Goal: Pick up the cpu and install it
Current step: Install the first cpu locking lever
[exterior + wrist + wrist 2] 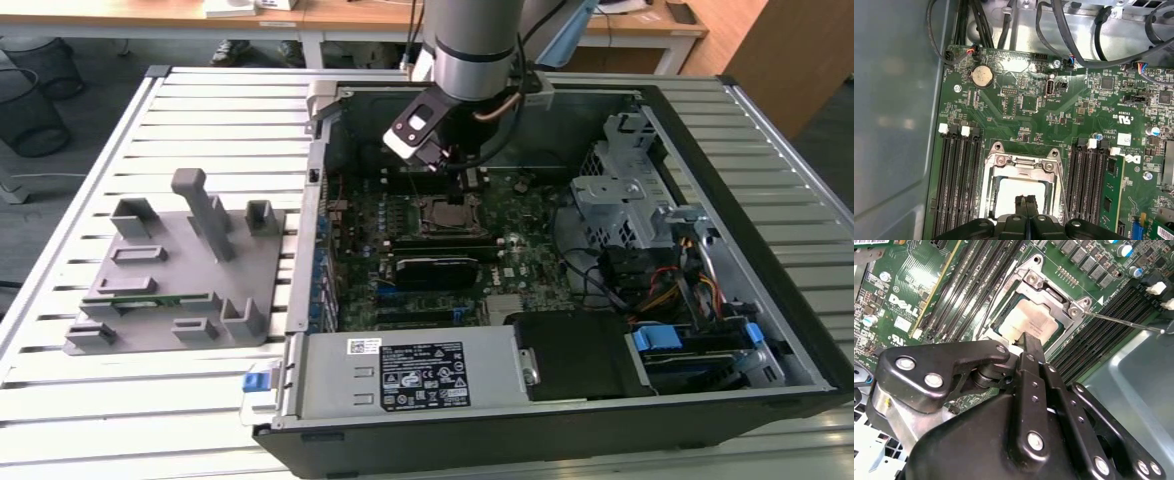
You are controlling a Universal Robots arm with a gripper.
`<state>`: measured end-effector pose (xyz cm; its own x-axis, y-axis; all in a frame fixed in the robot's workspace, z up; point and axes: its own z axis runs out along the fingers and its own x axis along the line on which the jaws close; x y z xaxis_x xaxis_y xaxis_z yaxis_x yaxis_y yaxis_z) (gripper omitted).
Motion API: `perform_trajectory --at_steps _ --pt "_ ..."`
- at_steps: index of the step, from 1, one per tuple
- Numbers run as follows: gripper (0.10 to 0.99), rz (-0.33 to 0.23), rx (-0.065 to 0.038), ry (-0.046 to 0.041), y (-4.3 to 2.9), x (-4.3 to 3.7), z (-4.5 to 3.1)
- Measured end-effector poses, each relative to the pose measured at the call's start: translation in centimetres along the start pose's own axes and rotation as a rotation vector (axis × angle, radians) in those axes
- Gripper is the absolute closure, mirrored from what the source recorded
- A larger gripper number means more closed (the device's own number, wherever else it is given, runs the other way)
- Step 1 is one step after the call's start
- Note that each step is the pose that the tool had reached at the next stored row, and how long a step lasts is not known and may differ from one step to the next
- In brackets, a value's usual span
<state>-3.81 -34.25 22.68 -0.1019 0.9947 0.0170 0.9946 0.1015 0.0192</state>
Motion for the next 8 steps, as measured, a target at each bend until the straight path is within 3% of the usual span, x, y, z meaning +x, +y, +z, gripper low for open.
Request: perform_trajectory --at_steps 8 --pt "0.98 0.0 0.0 0.0 0.0 0.0 -0.17"
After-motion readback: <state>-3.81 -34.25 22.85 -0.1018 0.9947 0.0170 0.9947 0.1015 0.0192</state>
